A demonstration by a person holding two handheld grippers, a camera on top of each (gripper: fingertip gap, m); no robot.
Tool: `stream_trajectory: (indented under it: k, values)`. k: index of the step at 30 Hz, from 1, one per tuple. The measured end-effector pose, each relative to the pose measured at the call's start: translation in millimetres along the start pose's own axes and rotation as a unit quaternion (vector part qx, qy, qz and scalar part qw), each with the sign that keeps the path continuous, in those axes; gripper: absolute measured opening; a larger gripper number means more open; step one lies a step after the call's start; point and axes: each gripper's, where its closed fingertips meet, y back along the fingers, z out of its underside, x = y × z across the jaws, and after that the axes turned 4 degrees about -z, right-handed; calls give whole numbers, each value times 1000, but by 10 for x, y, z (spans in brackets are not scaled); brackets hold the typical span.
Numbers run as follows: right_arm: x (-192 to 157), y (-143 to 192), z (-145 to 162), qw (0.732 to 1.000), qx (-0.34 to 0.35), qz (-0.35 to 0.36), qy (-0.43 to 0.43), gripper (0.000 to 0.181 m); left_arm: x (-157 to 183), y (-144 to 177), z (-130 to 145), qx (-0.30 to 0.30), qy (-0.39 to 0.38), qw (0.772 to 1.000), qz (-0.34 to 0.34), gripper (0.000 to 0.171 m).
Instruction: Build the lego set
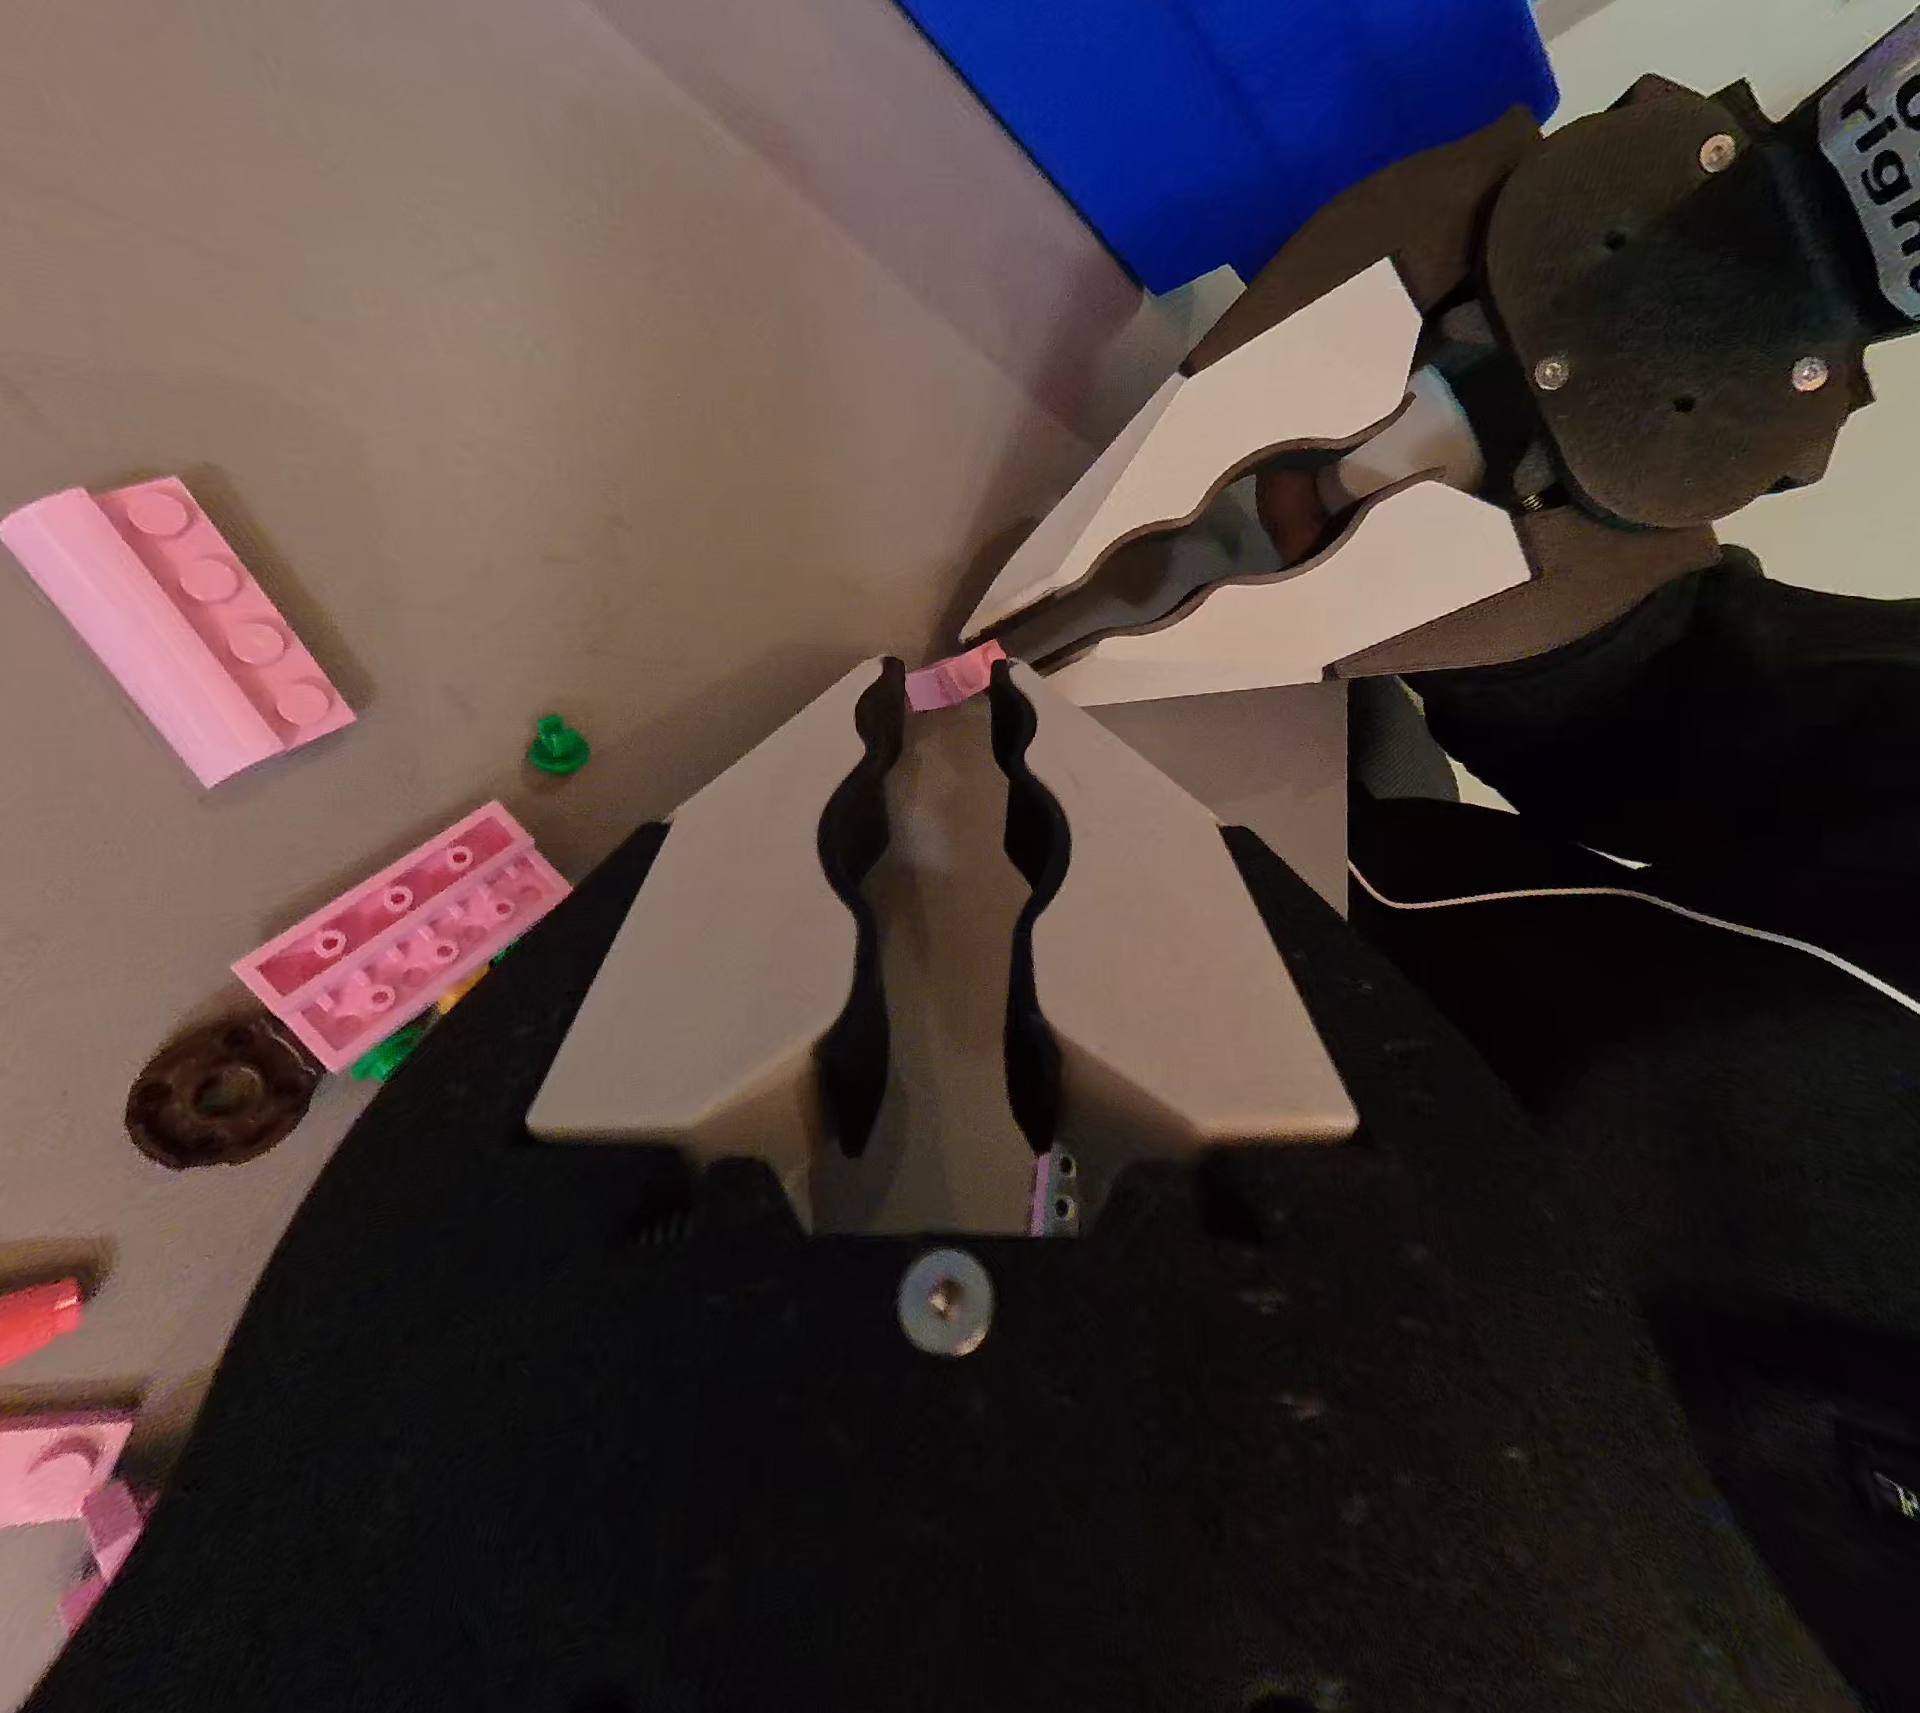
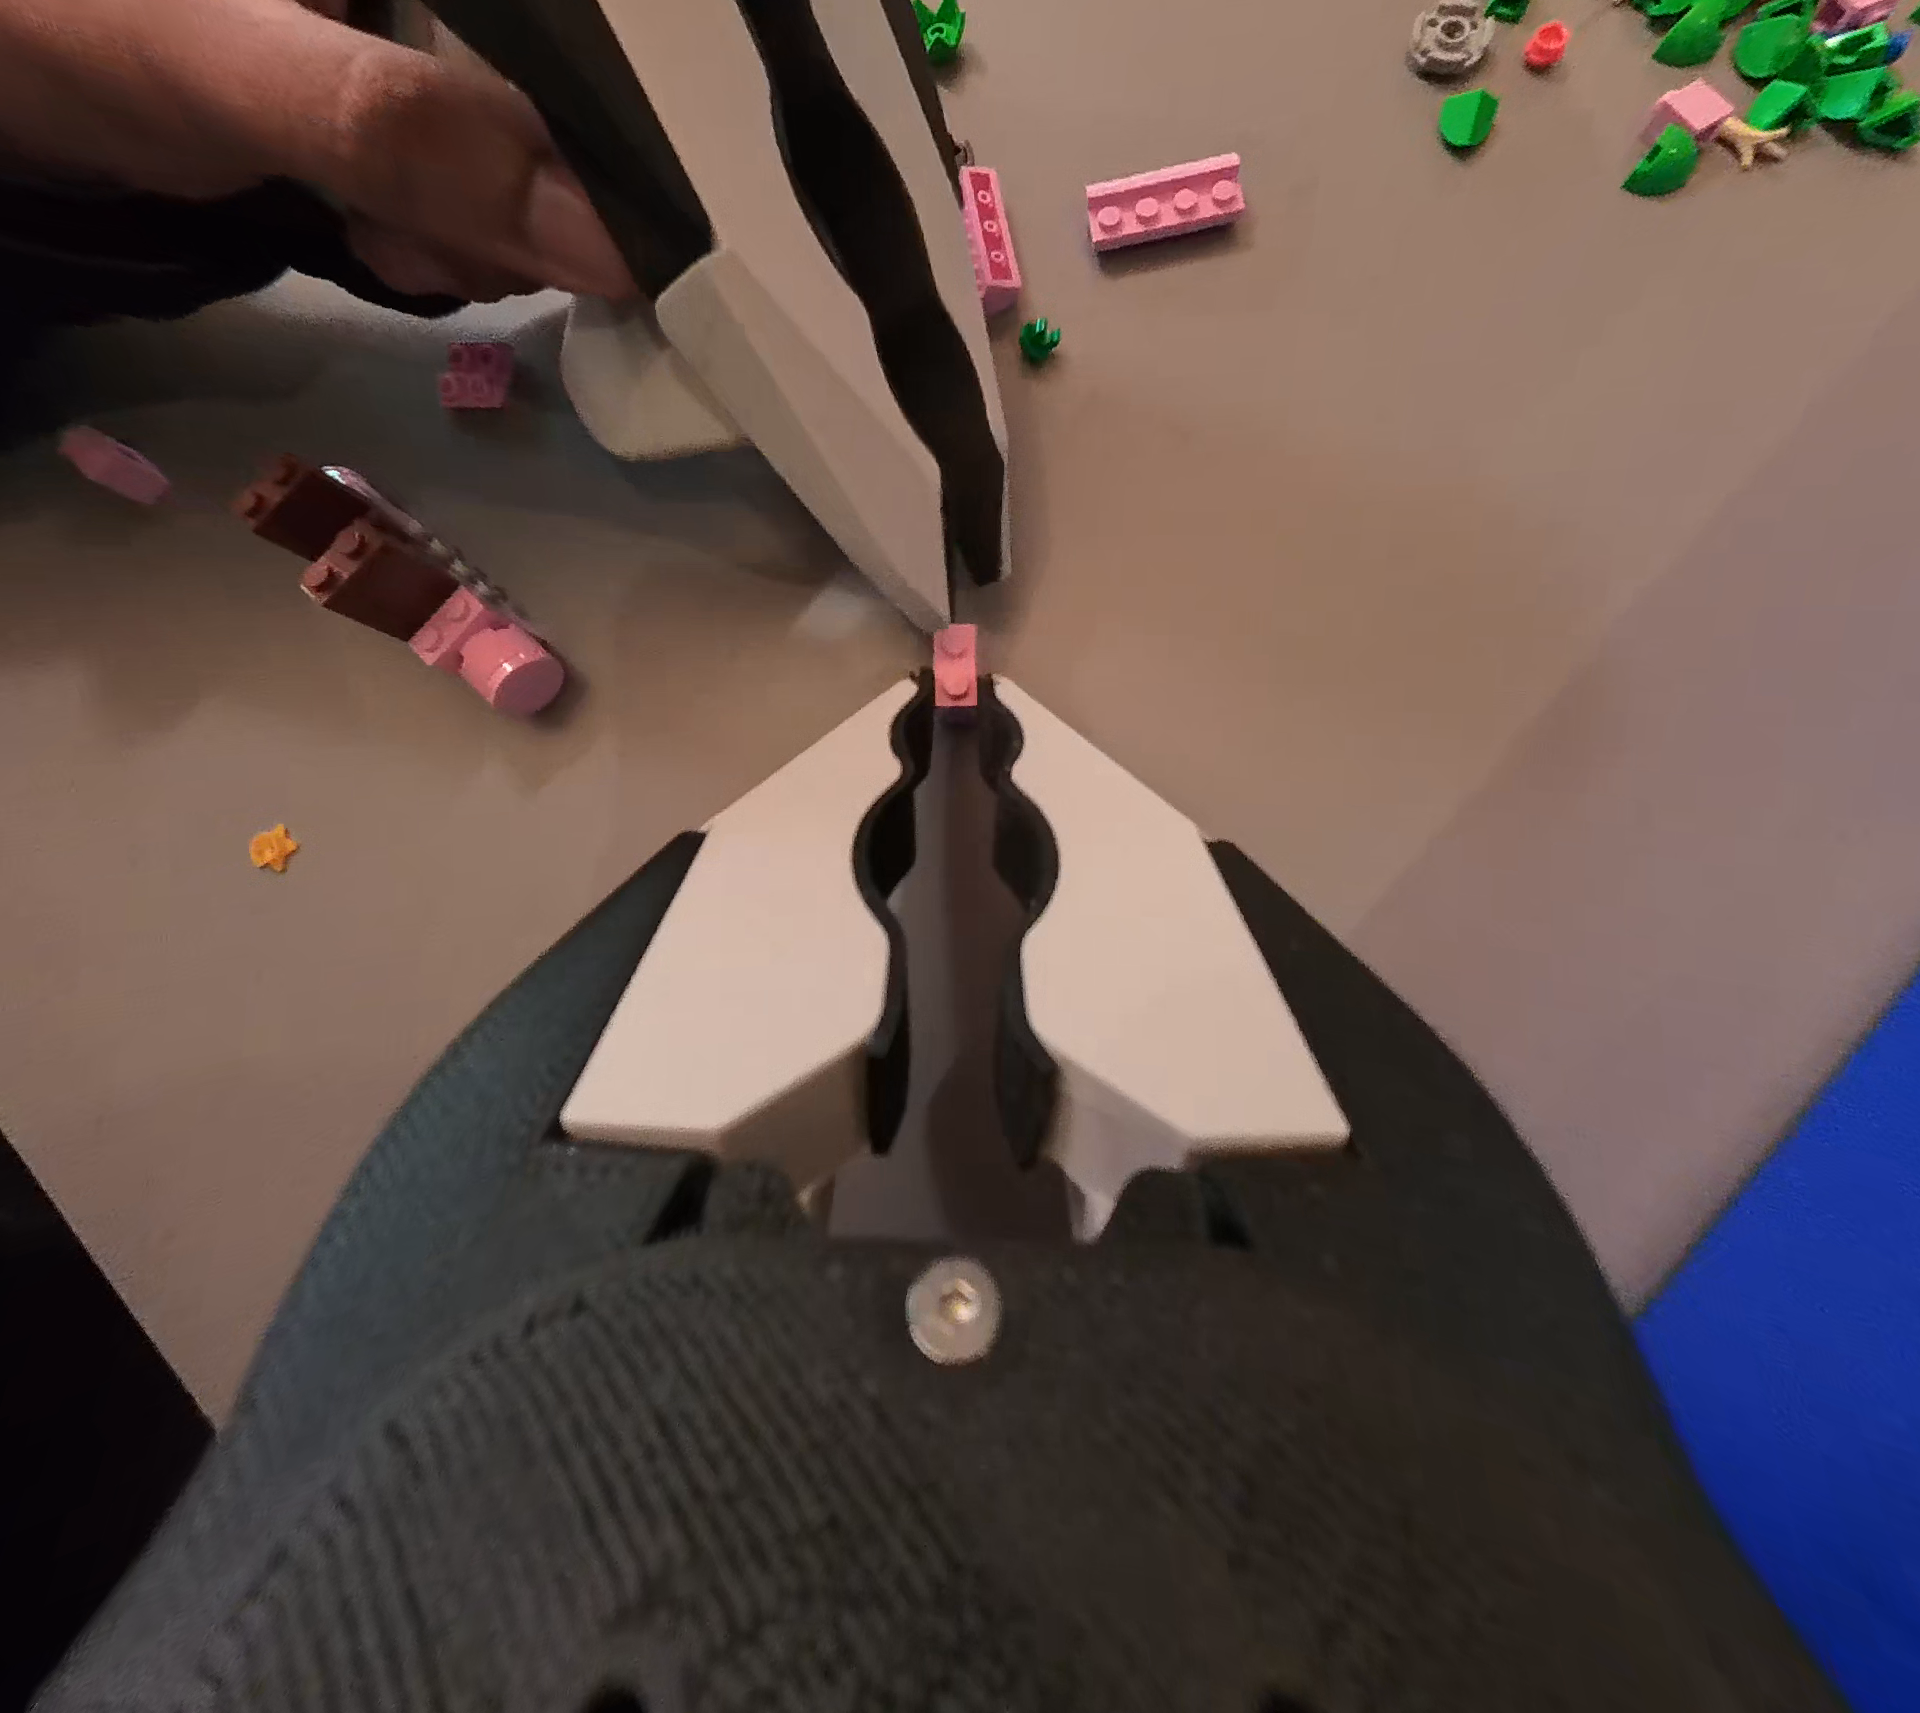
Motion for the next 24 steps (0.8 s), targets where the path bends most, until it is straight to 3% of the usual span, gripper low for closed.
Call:
stream_trajectory:
  k: [21,23,24]
  values:
    - [10,-10,12,999,-32,30,2,7,-11,-33,31,-10,4,1000,21,0]
    - [10,-14,19,998,-42,47,12,7,-161,-63,53,-16,3,999,-31,0]
    - [13,-24,31,997,-51,56,19,7,-112,-93,66,-16,-19,1000,-16,2]
